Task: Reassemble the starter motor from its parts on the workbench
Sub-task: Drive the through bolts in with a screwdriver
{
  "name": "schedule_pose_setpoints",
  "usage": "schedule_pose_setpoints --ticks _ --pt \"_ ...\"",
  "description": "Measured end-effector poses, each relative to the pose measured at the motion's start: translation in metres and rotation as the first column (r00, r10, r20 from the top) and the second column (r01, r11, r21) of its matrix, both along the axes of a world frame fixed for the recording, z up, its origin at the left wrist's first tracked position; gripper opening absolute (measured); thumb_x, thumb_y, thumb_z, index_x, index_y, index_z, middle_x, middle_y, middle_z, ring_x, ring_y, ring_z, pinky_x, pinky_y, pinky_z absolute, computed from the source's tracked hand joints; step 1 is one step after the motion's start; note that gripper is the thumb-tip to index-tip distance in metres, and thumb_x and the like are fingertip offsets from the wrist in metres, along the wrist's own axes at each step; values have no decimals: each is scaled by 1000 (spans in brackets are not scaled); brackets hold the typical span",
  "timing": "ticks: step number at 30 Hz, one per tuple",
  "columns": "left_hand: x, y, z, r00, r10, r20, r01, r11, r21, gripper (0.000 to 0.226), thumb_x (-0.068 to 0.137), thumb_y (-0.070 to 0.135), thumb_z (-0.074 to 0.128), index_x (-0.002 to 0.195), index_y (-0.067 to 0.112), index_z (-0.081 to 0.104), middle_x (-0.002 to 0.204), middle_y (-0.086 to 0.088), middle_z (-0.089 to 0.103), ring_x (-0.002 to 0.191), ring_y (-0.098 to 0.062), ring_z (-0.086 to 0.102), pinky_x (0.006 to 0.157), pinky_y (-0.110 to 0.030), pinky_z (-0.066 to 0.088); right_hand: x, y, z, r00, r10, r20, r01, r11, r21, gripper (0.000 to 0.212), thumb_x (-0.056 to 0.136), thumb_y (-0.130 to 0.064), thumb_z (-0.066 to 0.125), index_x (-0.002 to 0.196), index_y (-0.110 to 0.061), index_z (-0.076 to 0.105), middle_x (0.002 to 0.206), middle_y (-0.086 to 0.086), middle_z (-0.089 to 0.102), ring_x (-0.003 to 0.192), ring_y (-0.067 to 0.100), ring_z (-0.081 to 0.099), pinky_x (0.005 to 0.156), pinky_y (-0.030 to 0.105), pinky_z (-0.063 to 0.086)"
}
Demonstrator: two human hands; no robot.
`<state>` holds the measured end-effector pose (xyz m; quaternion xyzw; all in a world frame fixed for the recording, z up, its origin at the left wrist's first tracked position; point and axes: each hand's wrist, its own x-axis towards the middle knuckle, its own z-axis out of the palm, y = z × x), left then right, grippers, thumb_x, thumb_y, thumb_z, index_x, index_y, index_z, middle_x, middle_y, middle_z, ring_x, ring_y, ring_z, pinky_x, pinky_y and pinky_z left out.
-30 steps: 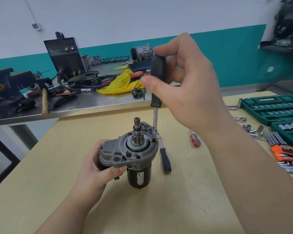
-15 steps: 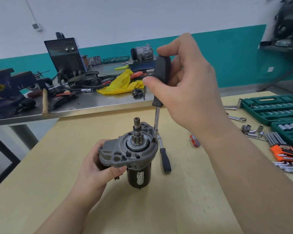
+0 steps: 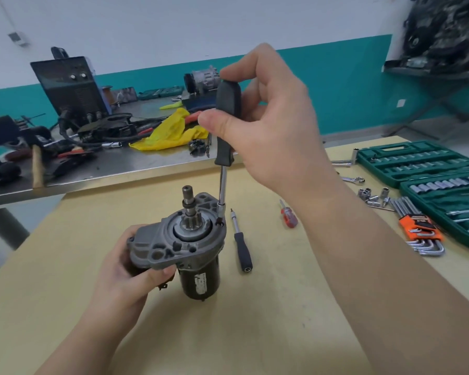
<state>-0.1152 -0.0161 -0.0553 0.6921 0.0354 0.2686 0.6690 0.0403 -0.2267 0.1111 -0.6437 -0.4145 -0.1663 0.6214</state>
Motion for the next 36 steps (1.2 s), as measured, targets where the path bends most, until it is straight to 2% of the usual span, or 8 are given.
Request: schedule_pose_setpoints --ticks 3,8,11,16,20,25,28,36 --pt "-1 1 -1 1000 5 1 -5 1000 -4 63 62 23 91 121 15 69 120 -29 70 101 -42 63 75 -34 56 -2 3 -3 997 -72 36 71 997 19 36 89 -32 86 113 -21 61 70 -14 60 60 1 62 58 15 52" --pt "-2 1 0 1000 21 -21 -22 1000 -8 67 62 28 96 122 15 69 118 -28 71 100 -42 63 75 -36 57 6 0 0 880 445 -163 -444 895 45 28 104 -6 63 128 -19 59 122 13 72 105 28 77 88 46 65" --pt "-1 0 0 999 32 -33 -32 999 -7 77 60 44 103 123 16 69 117 -29 70 98 -42 62 80 -46 52 4 -5 1 799 576 -171 -577 815 51 36 102 6 59 129 -18 59 114 22 72 96 35 79 86 48 65" --pt "0 1 0 999 23 -33 -23 1000 9 78 63 49 102 125 17 68 117 -27 70 98 -43 63 85 -58 47 2 5 -5 984 177 29 -177 984 23 34 92 -13 80 114 -26 58 84 4 67 73 23 75 70 40 66" --pt "0 3 -2 999 31 -37 -31 999 19 80 63 49 102 127 16 67 115 -28 70 96 -43 63 78 -49 52 0 10 -9 996 1 95 -7 998 65 31 91 -21 81 113 -24 59 76 -7 64 67 15 70 63 27 61" --pt "0 4 -3 999 26 -31 -25 999 23 77 63 49 102 124 17 68 112 -25 72 92 -40 63 69 -38 56 10 2 -3 866 472 -167 -462 881 98 24 101 -8 62 121 -21 61 123 16 70 108 39 74 87 61 64" --pt "0 4 -3 999 27 -31 -26 999 24 76 63 49 102 124 19 69 112 -25 72 93 -41 63 71 -38 56 10 -5 -2 781 595 -189 -586 803 105 29 102 3 56 124 -17 58 118 22 71 103 39 76 88 58 64" --pt "0 2 -1 999 20 -35 -19 999 28 77 63 50 102 124 19 69 114 -27 71 95 -43 63 77 -47 52 0 9 -8 997 -37 69 32 997 75 31 90 -21 83 110 -23 60 79 -10 64 65 8 66 63 24 59"
